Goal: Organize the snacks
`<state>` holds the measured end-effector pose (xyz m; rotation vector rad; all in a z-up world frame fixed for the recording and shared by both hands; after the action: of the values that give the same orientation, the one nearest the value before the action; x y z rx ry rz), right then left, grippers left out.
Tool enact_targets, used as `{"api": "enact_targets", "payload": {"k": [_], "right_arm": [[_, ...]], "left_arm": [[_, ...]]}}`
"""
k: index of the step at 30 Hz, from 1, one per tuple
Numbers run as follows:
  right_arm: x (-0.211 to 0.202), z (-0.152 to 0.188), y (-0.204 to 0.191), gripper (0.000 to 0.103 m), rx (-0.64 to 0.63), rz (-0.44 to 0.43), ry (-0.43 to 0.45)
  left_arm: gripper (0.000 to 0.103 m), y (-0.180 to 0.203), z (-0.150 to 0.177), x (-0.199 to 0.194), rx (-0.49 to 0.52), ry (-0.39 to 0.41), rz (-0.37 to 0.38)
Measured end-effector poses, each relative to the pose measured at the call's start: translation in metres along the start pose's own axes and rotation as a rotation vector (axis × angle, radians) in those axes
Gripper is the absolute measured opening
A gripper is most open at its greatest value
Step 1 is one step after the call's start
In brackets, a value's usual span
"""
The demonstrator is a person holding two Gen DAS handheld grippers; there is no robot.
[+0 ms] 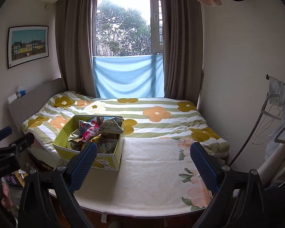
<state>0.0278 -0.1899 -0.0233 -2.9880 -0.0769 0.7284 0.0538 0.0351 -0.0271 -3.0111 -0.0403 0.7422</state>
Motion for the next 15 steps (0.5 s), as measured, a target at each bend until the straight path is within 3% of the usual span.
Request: {"api": "enact_targets", "payload": {"k": [15], "right_arm": [[-0.0021, -0.0008, 0.0024, 0.098, 0.016, 0.000, 0.021]], "left_arm": [[0.103, 0.0002, -0.0052, -0.0036, -0.001, 0.016, -0.016]]}}
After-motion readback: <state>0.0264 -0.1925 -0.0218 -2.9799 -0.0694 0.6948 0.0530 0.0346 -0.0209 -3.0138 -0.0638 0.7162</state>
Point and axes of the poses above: each gripper's, at about its wrist camera, not at the fingertips, and x roughly the way its jaws point, y to its right, z to its underside, the point moved 8 cm from there along x, roughly the way its jaws point, and after that the axes turned 6 degrees about -z, right-handed, at the moved point
